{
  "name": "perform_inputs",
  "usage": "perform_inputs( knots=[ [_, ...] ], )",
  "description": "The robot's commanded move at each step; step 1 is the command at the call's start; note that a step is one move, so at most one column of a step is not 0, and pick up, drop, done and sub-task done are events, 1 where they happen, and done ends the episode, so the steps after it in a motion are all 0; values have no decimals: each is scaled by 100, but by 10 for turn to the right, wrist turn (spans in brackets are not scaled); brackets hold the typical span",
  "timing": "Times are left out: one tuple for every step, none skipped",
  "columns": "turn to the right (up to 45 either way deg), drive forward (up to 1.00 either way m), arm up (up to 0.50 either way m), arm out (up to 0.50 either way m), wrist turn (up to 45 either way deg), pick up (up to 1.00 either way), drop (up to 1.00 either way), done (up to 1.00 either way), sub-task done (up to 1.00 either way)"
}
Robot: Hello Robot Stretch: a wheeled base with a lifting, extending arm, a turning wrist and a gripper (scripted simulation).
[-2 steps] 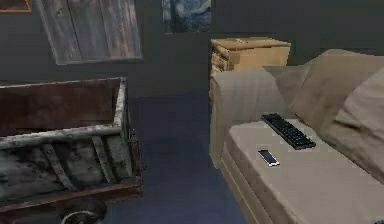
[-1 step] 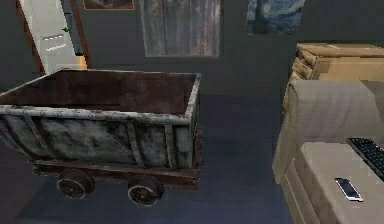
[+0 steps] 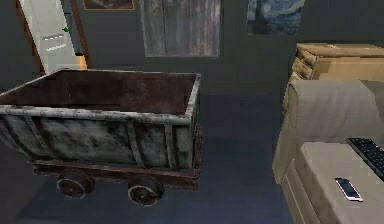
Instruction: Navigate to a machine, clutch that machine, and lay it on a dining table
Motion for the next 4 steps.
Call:
perform_inputs(
  knots=[
    [0, 0, 14, 0, 0, 0, 0, 0, 0],
    [0, 0, 0, 34, 0, 0, 0, 0, 0],
    [0, 0, 0, 0, 450, 0, 0, 0, 0],
    [0, 0, 0, 0, 450, 0, 0, 0, 0]
  ],
)
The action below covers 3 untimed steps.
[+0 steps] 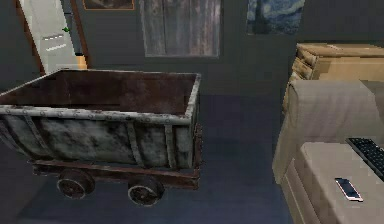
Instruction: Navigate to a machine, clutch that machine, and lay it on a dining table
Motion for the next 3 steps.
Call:
perform_inputs(
  knots=[
    [0, 0, 0, 0, 450, 0, 0, 0, 0],
    [0, 0, 0, 0, 450, 0, 0, 0, 0],
    [0, 0, 0, 0, 60, 0, 0, 0, 0]
  ],
)
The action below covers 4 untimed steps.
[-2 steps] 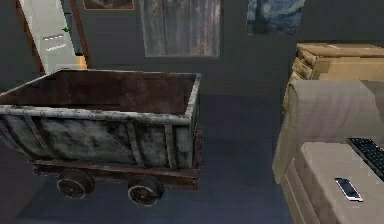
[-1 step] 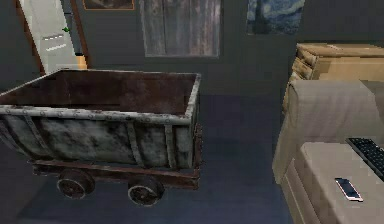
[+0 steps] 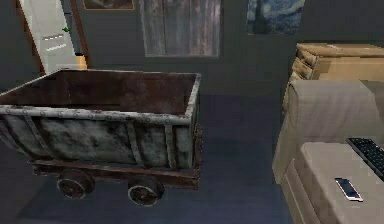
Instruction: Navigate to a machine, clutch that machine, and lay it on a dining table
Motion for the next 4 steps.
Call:
perform_inputs(
  knots=[
    [0, 0, -30, 0, 0, 0, 0, 0, 0],
    [0, 0, 0, 0, 0, 100, 0, 0, 0],
    [0, 0, 10, 0, 0, 0, 0, 0, 0],
    [0, 0, 44, 0, 0, 0, 0, 0, 0]
  ],
)
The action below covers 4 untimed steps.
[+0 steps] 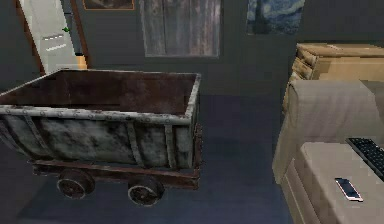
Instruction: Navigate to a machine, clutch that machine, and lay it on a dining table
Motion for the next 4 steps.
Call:
perform_inputs(
  knots=[
    [0, 0, 0, 0, -450, 0, 0, 0, 0],
    [0, 0, 0, 0, -450, 0, 0, 0, 0],
    [0, 0, 0, 0, -450, 0, 0, 0, 0],
    [0, 0, 0, -32, 0, 0, 0, 0, 0]
  ],
)
